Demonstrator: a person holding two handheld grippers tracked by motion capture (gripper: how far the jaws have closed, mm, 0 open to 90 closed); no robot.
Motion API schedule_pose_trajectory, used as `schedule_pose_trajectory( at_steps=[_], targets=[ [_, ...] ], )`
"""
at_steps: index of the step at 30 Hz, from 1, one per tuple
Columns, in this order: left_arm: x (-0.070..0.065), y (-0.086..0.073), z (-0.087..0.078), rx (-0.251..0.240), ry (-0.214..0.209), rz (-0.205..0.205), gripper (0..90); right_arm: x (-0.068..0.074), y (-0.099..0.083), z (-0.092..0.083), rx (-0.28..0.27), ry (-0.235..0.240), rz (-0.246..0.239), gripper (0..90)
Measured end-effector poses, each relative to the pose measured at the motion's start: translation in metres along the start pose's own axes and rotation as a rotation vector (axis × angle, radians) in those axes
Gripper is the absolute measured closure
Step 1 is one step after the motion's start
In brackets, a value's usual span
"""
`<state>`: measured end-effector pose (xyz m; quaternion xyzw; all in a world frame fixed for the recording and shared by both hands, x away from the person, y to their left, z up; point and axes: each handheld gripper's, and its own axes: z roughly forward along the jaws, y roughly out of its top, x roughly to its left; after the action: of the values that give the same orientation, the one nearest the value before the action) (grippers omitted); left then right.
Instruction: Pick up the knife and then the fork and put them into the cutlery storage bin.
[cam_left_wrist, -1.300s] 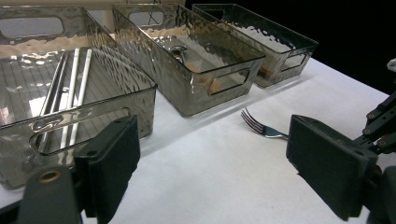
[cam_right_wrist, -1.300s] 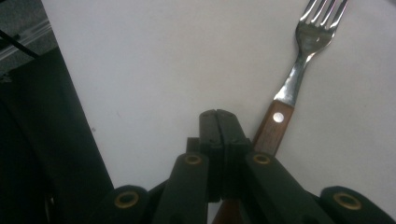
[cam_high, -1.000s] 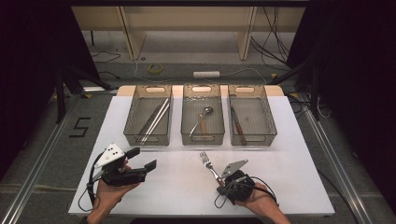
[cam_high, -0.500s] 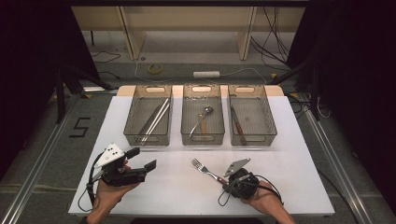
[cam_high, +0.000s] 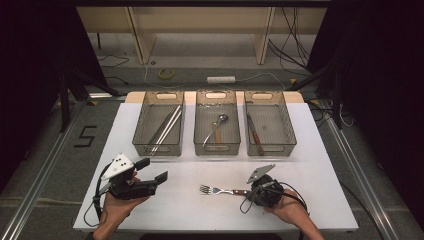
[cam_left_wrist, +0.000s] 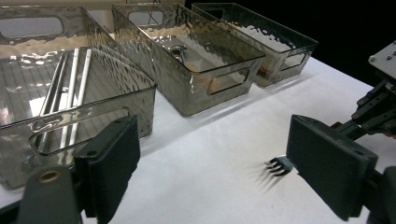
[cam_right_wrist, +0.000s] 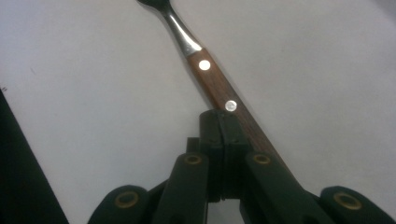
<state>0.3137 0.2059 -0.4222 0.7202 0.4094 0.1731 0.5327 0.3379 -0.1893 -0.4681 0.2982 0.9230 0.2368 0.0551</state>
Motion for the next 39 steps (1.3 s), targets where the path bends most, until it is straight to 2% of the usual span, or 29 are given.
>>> schedule_pose_trajectory(
  at_steps=[2,4,6,8,11,14,16,17,24,27,30,35,37,39],
  targets=[
    [0.0,0.0,0.0,0.0,0.0,0.0,17.2,0.001,0.001,-0.002,-0.007,0.009,-0.001,90.0],
    [0.0,0.0,0.0,0.0,0.0,0.0,17.2,0.001,0.003,-0.006,-0.03,0.019,-0.017,82.6],
    [0.0,0.0,0.0,0.002,0.001,0.001,17.2,0.0,0.007,-0.01,-0.026,0.045,-0.025,70.7],
    [0.0,0.0,0.001,0.002,0.001,0.001,17.2,-0.002,0.01,-0.013,-0.023,0.037,-0.058,64.0],
    [0.0,0.0,0.001,0.001,0.001,0.0,17.2,-0.005,0.019,-0.017,-0.005,0.035,-0.08,50.4],
    [0.0,0.0,0.001,0.001,0.001,0.001,17.2,-0.007,0.023,-0.017,0.001,0.036,-0.088,43.8],
    [0.0,0.0,0.001,0.001,0.001,0.0,17.2,-0.008,0.025,-0.016,0.019,0.054,-0.09,41.3],
    [0.0,0.0,0.001,0.001,0.001,0.0,17.2,-0.009,0.025,-0.013,0.026,0.059,-0.107,40.0],
    [0.0,0.0,0.002,0.002,0.0,0.001,17.2,-0.011,0.032,0.002,0.09,0.055,-0.115,41.2],
    [0.0,0.0,0.002,0.002,0.0,0.0,17.2,-0.012,0.034,0.007,0.098,0.063,-0.137,45.7],
    [0.0,0.0,0.001,0.002,0.001,0.001,17.1,-0.011,0.036,0.01,0.121,0.062,-0.139,49.6],
    [0.0,0.0,0.001,0.001,0.001,0.0,17.2,-0.011,0.039,0.012,0.131,0.061,-0.149,56.9],
    [0.0,0.0,0.001,0.003,0.001,0.002,17.1,-0.011,0.039,0.014,0.138,0.055,-0.171,58.7],
    [-0.001,0.0,0.001,0.003,0.001,0.003,17.2,-0.009,0.04,0.014,0.145,0.048,-0.159,60.5]
  ],
)
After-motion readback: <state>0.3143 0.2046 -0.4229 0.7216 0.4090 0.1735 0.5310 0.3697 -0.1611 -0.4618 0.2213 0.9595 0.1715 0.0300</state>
